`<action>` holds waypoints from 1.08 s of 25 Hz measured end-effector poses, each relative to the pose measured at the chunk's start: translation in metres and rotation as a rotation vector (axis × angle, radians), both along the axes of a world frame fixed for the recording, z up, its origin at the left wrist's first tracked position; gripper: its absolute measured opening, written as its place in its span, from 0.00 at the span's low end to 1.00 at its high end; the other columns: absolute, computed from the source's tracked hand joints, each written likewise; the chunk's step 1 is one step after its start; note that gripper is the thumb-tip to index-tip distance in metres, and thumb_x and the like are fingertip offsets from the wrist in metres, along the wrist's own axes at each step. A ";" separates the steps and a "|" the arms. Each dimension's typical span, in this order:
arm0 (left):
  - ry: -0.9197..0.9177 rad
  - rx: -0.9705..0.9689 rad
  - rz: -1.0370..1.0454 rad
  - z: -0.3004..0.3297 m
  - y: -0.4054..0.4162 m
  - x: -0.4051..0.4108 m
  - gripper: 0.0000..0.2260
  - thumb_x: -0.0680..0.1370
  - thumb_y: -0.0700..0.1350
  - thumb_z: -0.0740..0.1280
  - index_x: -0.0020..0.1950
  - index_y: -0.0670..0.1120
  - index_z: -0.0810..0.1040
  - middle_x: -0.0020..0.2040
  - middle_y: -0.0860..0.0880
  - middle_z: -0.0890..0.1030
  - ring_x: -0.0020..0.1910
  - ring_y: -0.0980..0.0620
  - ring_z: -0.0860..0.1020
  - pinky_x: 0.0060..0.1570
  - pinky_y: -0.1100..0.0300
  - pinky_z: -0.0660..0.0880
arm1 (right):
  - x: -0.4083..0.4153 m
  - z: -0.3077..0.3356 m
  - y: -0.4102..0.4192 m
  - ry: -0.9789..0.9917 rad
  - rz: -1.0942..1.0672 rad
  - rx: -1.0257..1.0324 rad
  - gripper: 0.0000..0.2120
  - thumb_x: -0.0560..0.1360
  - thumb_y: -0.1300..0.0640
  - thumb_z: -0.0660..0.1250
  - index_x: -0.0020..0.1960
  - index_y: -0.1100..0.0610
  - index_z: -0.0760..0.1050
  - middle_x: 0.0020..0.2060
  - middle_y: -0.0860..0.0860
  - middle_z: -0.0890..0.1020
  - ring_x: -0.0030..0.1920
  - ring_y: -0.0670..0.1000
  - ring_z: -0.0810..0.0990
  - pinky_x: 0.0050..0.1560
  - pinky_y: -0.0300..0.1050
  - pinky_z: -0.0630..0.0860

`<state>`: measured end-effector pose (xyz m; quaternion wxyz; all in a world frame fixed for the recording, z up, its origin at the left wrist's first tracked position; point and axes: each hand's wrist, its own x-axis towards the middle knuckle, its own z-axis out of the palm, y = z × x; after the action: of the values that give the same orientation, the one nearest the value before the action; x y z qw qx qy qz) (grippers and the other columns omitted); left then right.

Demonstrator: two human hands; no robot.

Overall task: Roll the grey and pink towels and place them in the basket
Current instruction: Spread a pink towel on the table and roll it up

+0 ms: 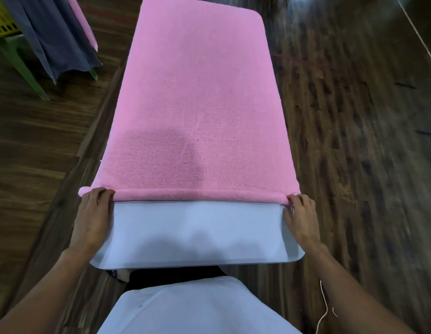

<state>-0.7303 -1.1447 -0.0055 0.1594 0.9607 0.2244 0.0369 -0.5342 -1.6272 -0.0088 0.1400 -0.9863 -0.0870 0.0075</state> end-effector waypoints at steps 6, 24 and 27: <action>-0.003 -0.041 -0.024 0.007 0.010 0.012 0.14 0.76 0.33 0.63 0.61 0.40 0.75 0.59 0.41 0.75 0.59 0.41 0.68 0.52 0.39 0.74 | 0.014 0.000 0.001 0.098 -0.033 0.027 0.11 0.80 0.63 0.62 0.61 0.56 0.75 0.59 0.53 0.78 0.59 0.54 0.71 0.57 0.54 0.77; -0.096 0.055 -0.021 0.000 0.023 0.027 0.09 0.76 0.34 0.66 0.55 0.37 0.80 0.52 0.37 0.75 0.51 0.36 0.70 0.50 0.40 0.73 | 0.023 0.008 0.019 -0.062 -0.070 -0.057 0.07 0.76 0.63 0.68 0.53 0.60 0.79 0.51 0.58 0.81 0.51 0.61 0.74 0.51 0.58 0.76; -0.069 0.066 -0.016 -0.001 0.008 0.021 0.14 0.76 0.34 0.65 0.62 0.36 0.76 0.60 0.37 0.73 0.58 0.34 0.69 0.56 0.37 0.72 | 0.017 0.001 0.015 -0.075 -0.023 -0.060 0.10 0.74 0.63 0.70 0.55 0.60 0.78 0.54 0.57 0.80 0.55 0.60 0.75 0.55 0.57 0.76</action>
<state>-0.7089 -1.1365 -0.0064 0.1358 0.9653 0.2098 0.0759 -0.5168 -1.6119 -0.0074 0.1072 -0.9906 -0.0803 -0.0283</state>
